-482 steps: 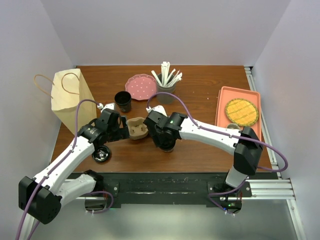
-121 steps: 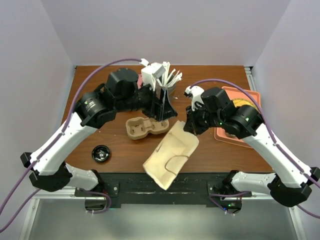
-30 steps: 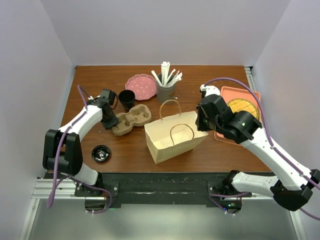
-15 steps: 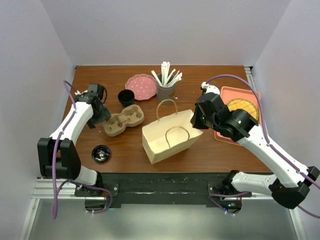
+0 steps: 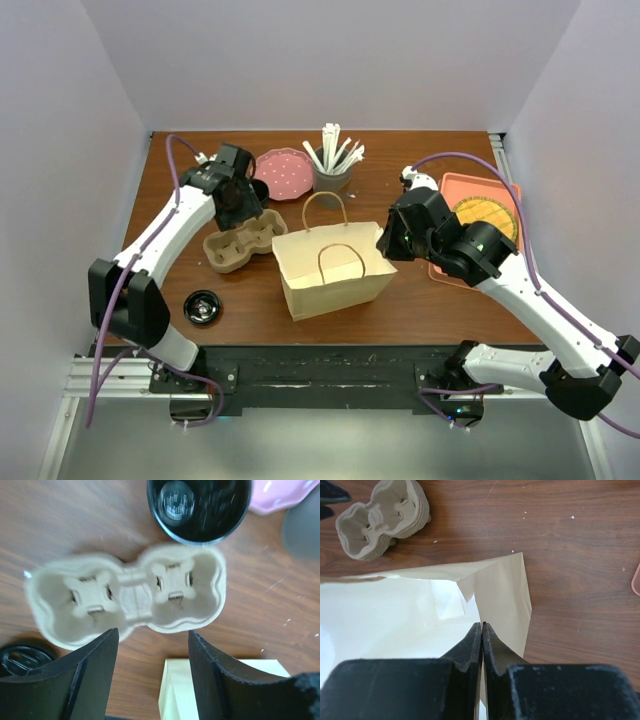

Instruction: Pack the takeout coffee

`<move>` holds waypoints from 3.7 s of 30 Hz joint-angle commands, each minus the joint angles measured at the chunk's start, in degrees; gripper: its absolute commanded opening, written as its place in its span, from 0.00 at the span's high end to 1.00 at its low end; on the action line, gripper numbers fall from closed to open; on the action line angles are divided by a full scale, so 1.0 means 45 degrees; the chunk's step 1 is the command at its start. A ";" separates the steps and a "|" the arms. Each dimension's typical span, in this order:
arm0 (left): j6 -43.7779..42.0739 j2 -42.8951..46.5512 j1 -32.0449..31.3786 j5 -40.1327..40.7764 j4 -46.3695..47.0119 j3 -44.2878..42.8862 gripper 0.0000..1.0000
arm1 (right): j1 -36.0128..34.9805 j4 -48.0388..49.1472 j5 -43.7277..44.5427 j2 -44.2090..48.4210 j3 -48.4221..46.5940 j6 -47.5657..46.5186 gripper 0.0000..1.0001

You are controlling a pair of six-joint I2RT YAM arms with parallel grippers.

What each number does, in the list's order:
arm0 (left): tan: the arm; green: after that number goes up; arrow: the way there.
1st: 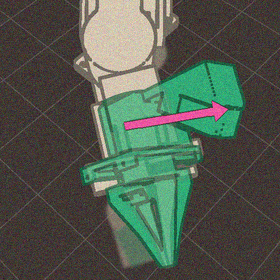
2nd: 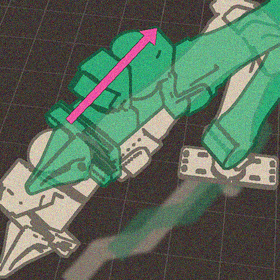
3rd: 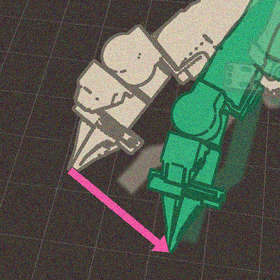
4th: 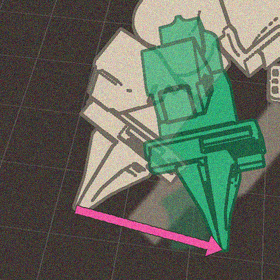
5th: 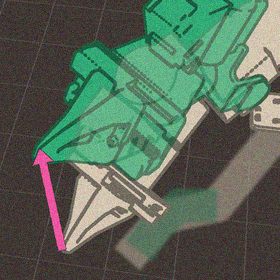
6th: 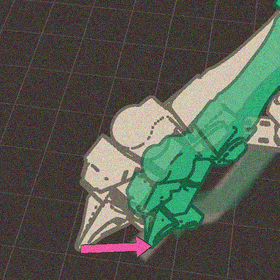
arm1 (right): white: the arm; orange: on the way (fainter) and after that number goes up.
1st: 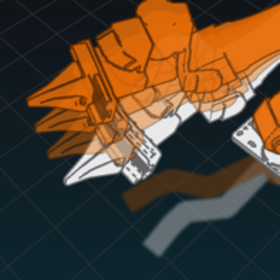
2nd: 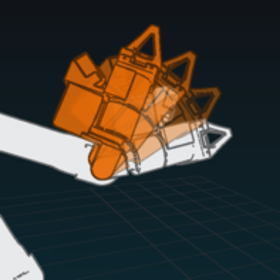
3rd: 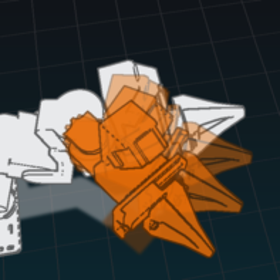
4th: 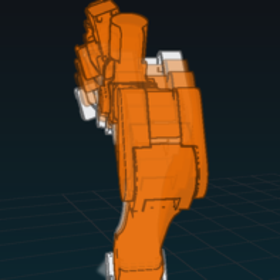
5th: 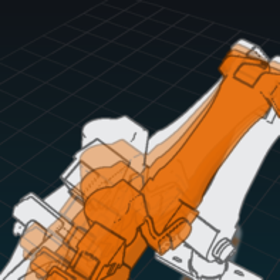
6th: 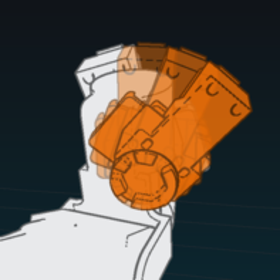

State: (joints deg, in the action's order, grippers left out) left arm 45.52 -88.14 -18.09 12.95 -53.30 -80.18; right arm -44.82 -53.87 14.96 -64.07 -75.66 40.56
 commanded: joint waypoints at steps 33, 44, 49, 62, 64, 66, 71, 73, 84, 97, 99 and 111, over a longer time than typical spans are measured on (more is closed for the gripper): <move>0.1312 -0.1703 -0.0102 0.0989 0.0827 0.1217 0.44 | 0.0038 -0.0608 0.0484 0.0293 -0.2503 -0.1747 0.42; 0.1018 -0.1879 -0.0141 0.1106 0.1082 0.1450 0.41 | 0.0038 -0.0237 0.0620 0.0879 -0.2113 -0.1903 0.39; 0.0959 -0.2210 -0.0121 0.1009 0.1336 0.1354 0.44 | 0.0057 -0.0237 0.0640 0.0840 -0.2132 -0.2039 0.39; 0.1135 -0.2523 -0.0121 0.1126 0.0809 0.0847 0.58 | 0.0038 -0.0120 0.0796 0.0840 -0.2191 -0.2372 0.39; 0.1116 -0.2523 -0.0121 0.1281 0.0536 0.0651 0.58 | 0.0057 -0.0120 0.0796 0.0840 -0.2172 -0.2411 0.39; 0.1077 -0.2543 -0.0121 0.1418 0.0283 0.0339 0.57 | 0.0038 -0.0100 0.0796 0.0859 -0.2152 -0.2430 0.39; 0.1057 -0.2524 -0.0121 0.1478 0.0028 0.0045 0.57 | 0.0057 -0.0080 0.0758 0.0860 -0.2113 -0.2450 0.39; 0.1057 -0.2484 -0.0121 0.1497 0.0008 0.0064 0.56 | 0.0057 -0.0061 0.0777 0.0879 -0.2113 -0.2431 0.39; 0.0920 -0.2348 -0.0121 0.1360 0.0301 0.0611 0.55 | 0.0057 -0.0061 0.0679 0.1016 -0.2093 -0.2352 0.39; 0.0764 -0.2367 -0.0121 0.1185 0.0438 0.0845 0.52 | 0.0038 -0.0119 0.0601 0.1250 -0.1937 -0.1981 0.40; 0.0783 -0.2289 -0.0121 0.1185 0.0535 0.0943 0.56 | 0.0038 -0.0119 0.0620 0.1289 -0.1918 -0.1884 0.40; 0.0588 -0.1880 -0.0121 0.1496 -0.0127 0.0027 0.64 | 0.0038 -0.0100 0.0621 0.1387 -0.1820 -0.1669 0.40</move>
State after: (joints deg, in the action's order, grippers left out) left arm 49.45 -99.53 -18.79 17.63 -52.60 -76.42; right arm -44.84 -55.70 17.04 -58.74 -83.92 32.10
